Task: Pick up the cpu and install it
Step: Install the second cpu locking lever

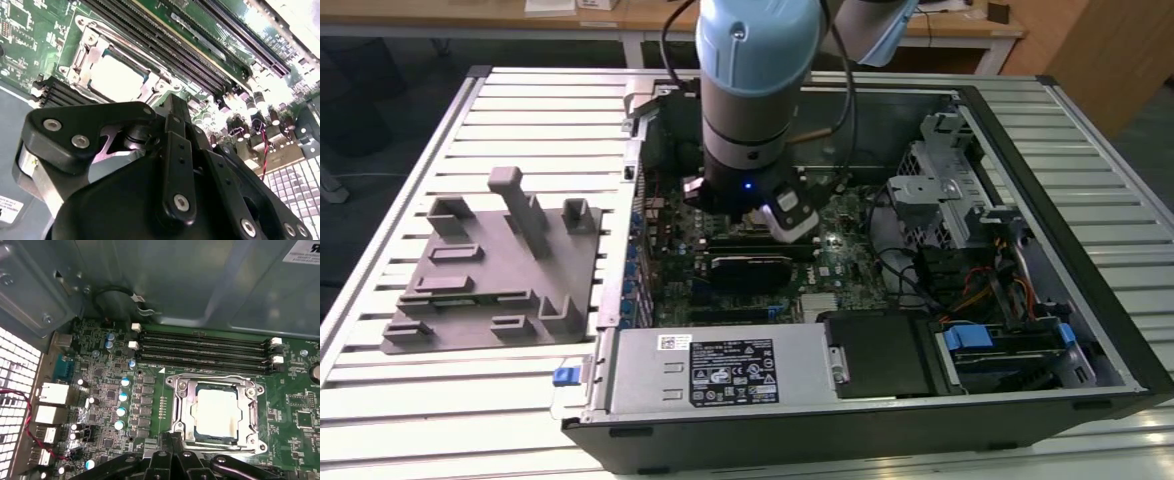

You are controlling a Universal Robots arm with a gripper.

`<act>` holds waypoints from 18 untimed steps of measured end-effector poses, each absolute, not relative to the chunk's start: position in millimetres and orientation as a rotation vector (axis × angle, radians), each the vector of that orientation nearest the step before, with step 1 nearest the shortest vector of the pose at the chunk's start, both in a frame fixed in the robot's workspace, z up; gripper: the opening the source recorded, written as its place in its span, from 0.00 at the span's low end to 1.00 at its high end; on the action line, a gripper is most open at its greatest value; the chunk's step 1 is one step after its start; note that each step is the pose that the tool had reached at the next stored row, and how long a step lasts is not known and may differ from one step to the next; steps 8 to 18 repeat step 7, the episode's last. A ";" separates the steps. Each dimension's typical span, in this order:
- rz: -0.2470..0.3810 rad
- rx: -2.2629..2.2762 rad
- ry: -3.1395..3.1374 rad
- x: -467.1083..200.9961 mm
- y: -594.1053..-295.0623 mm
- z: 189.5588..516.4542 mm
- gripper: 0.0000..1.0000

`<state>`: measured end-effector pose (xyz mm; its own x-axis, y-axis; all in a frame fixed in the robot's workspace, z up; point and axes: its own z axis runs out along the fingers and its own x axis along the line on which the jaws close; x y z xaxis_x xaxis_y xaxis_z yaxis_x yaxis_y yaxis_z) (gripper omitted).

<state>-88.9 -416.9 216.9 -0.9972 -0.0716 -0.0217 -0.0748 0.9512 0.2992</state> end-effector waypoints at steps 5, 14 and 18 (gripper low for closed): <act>0.475 -0.116 3.093 -88.9 -416.8 221.5 0.11; 0.475 -0.116 3.092 -88.8 -416.8 222.0 0.11; 0.475 -0.116 3.092 -88.8 -416.8 222.0 0.11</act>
